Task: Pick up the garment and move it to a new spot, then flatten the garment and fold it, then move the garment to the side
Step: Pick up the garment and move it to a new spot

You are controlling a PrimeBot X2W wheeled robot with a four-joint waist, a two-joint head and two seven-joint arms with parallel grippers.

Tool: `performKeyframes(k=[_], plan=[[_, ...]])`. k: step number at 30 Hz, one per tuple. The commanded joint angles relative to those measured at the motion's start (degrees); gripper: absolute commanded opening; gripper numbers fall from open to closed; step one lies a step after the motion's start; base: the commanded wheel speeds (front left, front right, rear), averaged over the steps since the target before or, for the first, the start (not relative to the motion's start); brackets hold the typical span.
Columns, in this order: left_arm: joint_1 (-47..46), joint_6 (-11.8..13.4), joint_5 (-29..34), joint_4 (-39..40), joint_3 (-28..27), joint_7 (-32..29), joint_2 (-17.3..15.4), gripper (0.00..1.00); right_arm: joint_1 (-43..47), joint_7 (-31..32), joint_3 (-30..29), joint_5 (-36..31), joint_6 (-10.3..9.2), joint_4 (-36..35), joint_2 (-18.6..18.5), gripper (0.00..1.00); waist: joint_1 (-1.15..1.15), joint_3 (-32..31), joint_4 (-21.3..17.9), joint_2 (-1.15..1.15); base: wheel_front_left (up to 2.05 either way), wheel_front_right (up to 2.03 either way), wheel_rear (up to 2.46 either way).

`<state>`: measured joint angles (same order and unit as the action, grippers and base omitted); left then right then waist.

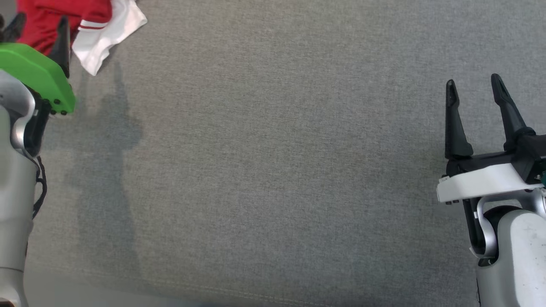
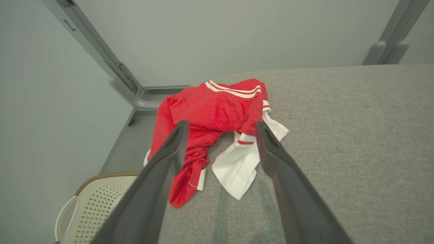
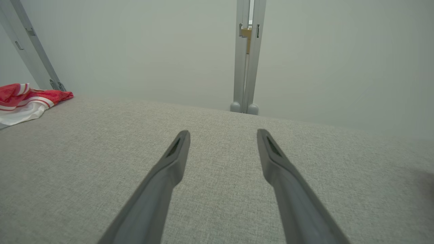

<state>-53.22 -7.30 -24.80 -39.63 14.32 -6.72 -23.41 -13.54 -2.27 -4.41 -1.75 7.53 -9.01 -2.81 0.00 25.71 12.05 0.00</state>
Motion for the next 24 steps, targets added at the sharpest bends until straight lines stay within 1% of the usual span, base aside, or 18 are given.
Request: performKeyframes(k=[1,4,8,15,16,17,18,19,24], plan=[[-0.64,-0.15,-1.30,-0.87,1.19,0.04,-0.58,1.00,-0.31,-0.12,-0.17,-0.24,-0.09,-0.40,-0.16,1.00,0.00,4.23,-3.86,0.00,0.00,0.00,0.00],[-1.54,-0.16,-3.21,-2.65,3.57,1.01,-2.23,1.00,-0.28,-0.29,-0.18,-0.04,-0.09,-0.69,-0.16,1.00,0.00,5.18,-4.59,0.00,0.00,0.00,0.00],[-3.16,-0.17,-4.05,-5.82,4.69,2.96,-3.79,1.00,-0.72,-0.51,-0.31,0.26,-0.09,-0.96,-0.16,1.00,0.00,6.23,-5.55,0.00,0.00,0.00,0.00],[-6.44,-0.18,-4.86,-11.43,5.51,4.98,-4.14,1.00,-1.05,-0.85,-0.11,0.53,-0.09,-0.88,-0.16,1.00,0.00,7.60,-7.32,0.00,0.00,0.00,0.00],[-6.80,-0.18,-4.84,-12.08,5.62,5.25,-4.09,0.91,-1.07,-1.02,-0.22,0.50,-0.09,-0.79,-0.16,1.00,0.00,7.68,-7.45,0.00,0.00,0.00,0.00],[-7.19,-0.18,-4.50,-12.83,5.78,5.78,-4.08,0.40,-1.05,-1.11,-0.30,0.47,-0.09,-0.71,-0.17,1.00,0.00,7.76,-7.57,0.00,0.00,0.00,0.00],[-7.60,0.02,-4.23,-13.49,5.89,6.29,-4.05,0.09,-1.04,-1.24,-0.41,0.51,-0.09,-0.68,-0.17,1.00,0.00,7.81,-7.66,0.00,0.00,0.00,0.00],[-8.08,0.19,-4.15,-14.06,5.92,7.05,-3.79,0.00,-0.99,-1.37,-0.51,0.57,-0.10,-0.61,-0.17,1.00,0.00,7.82,-7.73,0.00,0.00,0.00,0.00],[-10.16,0.37,-3.22,-15.62,6.47,11.29,-3.75,0.00,-0.83,-2.10,-0.99,1.13,-0.09,0.72,-0.16,1.00,0.00,6.47,-7.59,0.00,0.00,0.00,0.00]])
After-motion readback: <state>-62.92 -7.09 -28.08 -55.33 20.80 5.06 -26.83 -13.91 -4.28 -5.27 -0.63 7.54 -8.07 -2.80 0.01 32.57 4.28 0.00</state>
